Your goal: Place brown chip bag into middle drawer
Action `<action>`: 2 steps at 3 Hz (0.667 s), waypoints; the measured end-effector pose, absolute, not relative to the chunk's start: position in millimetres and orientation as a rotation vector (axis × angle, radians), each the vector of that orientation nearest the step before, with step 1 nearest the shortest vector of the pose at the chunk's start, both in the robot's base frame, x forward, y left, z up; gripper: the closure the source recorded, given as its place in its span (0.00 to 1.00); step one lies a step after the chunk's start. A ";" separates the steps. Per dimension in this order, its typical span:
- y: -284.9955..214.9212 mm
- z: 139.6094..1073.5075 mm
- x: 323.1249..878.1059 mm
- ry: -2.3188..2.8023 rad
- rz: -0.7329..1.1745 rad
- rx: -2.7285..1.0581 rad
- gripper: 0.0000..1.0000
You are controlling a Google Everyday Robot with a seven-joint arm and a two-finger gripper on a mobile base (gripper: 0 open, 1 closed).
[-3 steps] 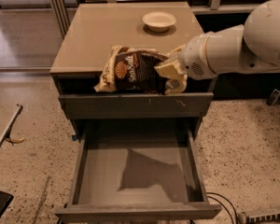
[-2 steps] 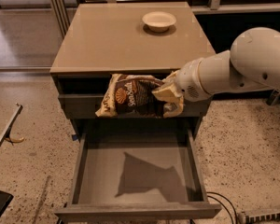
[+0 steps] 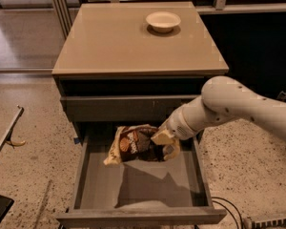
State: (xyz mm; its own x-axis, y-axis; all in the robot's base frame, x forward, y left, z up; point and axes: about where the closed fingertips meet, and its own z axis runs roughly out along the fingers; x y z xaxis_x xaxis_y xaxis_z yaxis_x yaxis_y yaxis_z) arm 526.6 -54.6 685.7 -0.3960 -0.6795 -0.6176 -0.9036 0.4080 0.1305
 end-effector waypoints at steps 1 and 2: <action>-51.0 614.5 529.5 2.348 0.702 -1.344 1.00; -44.0 546.3 551.7 2.561 0.801 -1.172 1.00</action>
Offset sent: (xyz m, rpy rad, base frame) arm 0.0447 0.0136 -0.1898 -0.0556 0.4864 -0.2537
